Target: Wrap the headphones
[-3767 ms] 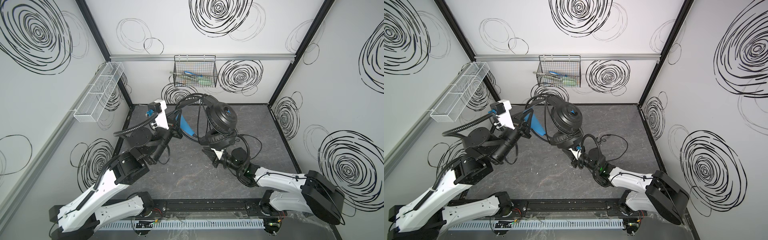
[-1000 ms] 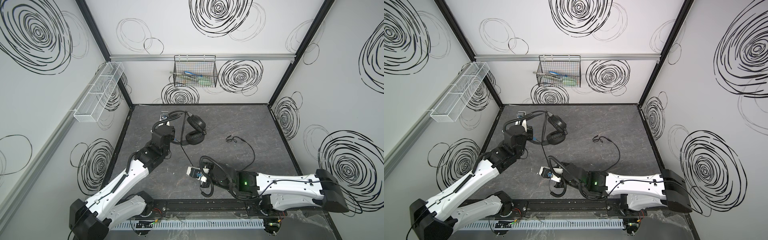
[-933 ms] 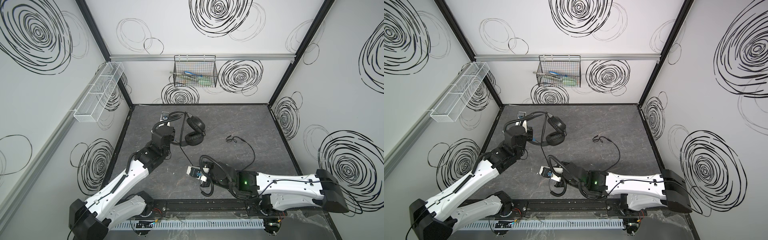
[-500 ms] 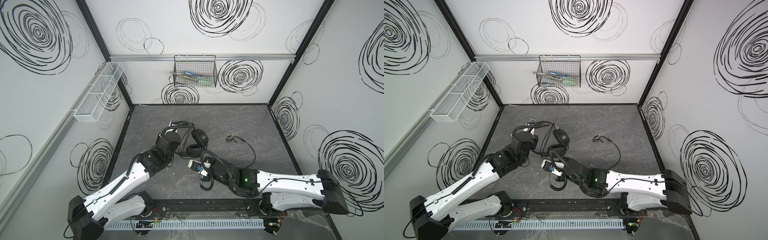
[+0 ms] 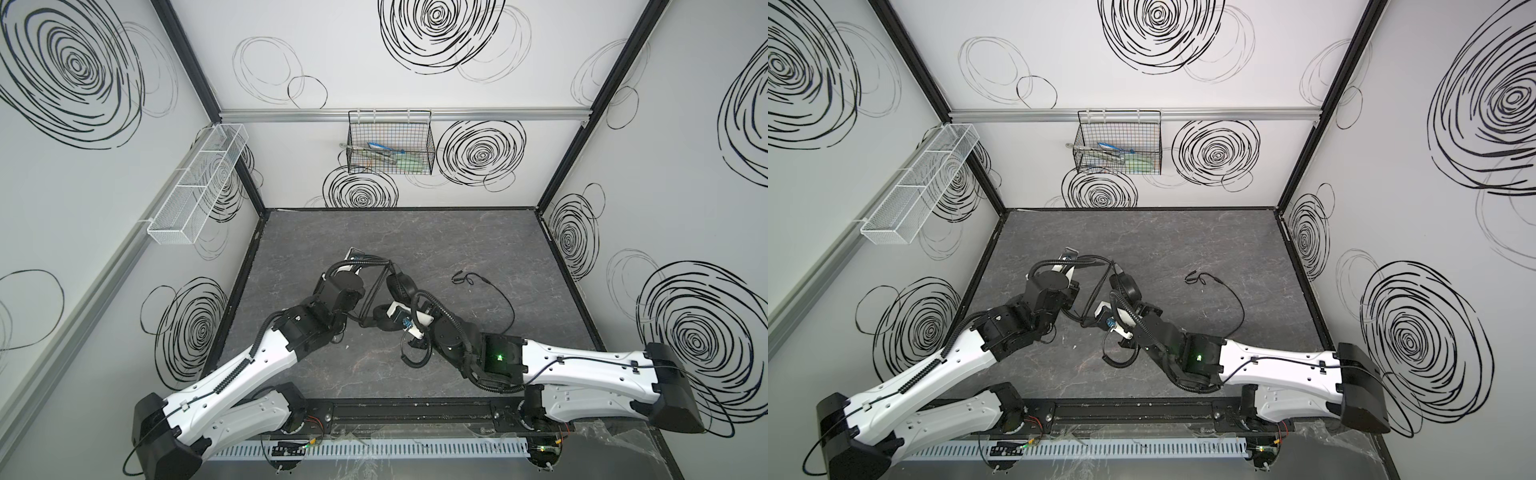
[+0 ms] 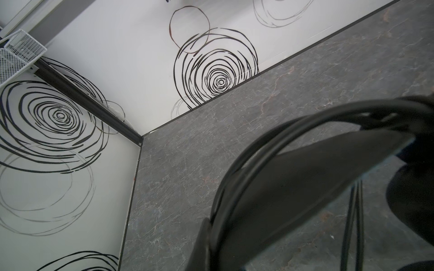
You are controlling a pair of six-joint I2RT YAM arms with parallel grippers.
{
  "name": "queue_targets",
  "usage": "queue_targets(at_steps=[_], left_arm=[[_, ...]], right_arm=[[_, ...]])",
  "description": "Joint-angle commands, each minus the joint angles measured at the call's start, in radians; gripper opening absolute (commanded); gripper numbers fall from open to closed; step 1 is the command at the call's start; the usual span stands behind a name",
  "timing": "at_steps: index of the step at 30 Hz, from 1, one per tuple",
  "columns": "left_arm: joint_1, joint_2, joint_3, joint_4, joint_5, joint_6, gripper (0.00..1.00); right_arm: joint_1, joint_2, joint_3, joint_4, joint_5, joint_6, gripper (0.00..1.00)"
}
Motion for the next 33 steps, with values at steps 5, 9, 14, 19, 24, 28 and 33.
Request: queue_targets(at_steps=[5, 9, 14, 19, 24, 28, 33], left_arm=[[-0.010, -0.028, -0.002, 0.041, 0.110, 0.046, 0.00], [-0.009, -0.032, -0.004, 0.024, 0.149, 0.056, 0.00], [-0.009, -0.030, -0.010, 0.024, 0.183, 0.065, 0.00], [-0.018, -0.023, -0.016, 0.029, 0.203, 0.060, 0.00], [-0.025, -0.016, -0.022, 0.023, 0.206, 0.049, 0.00], [-0.030, -0.016, -0.031, 0.028, 0.211, 0.044, 0.00], [-0.047, -0.015, -0.032, 0.029, 0.223, 0.043, 0.00]], right_arm=[[0.000, -0.028, 0.044, 0.022, 0.111, -0.059, 0.04], [0.002, -0.022, 0.034, 0.054, 0.183, -0.116, 0.04], [0.007, 0.005, 0.031, 0.103, 0.261, -0.183, 0.04], [0.008, 0.004, 0.026, 0.138, 0.257, -0.180, 0.05], [0.003, -0.074, 0.019, 0.169, 0.175, -0.131, 0.01], [-0.006, -0.128, 0.011, 0.187, 0.092, -0.104, 0.00], [-0.014, -0.108, 0.026, 0.199, 0.046, -0.101, 0.00]])
